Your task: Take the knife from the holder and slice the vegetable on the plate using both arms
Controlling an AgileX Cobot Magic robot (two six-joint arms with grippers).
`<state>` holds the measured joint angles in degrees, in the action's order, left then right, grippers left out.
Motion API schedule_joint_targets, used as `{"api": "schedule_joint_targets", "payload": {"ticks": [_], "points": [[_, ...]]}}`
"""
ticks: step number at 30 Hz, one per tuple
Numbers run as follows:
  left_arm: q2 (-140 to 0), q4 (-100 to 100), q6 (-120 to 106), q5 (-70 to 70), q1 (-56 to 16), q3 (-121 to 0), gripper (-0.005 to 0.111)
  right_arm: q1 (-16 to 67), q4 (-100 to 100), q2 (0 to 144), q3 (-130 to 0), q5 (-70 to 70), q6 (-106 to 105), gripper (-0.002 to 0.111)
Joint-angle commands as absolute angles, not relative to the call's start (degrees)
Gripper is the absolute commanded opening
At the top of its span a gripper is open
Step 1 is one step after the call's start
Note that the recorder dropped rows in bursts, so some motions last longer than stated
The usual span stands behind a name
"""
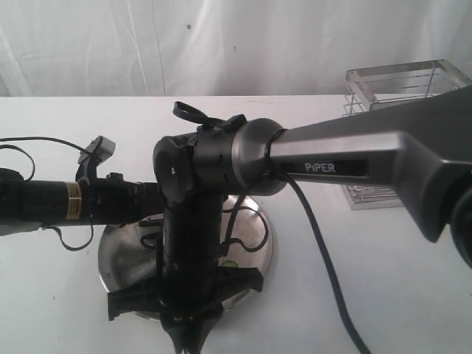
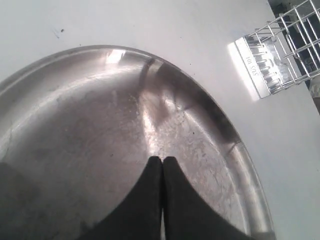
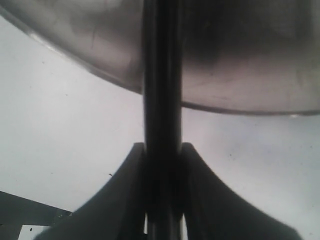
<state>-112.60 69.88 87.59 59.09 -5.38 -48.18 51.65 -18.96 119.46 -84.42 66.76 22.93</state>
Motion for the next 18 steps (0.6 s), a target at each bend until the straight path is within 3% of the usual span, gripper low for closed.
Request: {"api": "schedule_joint_targets", "payload": {"ticks": [1,18], "points": [[-112.58,69.24,87.71,59.99,-5.28,-48.00,0.000,51.56,-18.63,119.39,-84.46,65.98,22.72,0.000],[-112.58,73.71,90.07,49.78,-5.28,-48.00,0.000,51.45,-18.42,119.39,-84.46,62.86,23.71,0.000]]}}
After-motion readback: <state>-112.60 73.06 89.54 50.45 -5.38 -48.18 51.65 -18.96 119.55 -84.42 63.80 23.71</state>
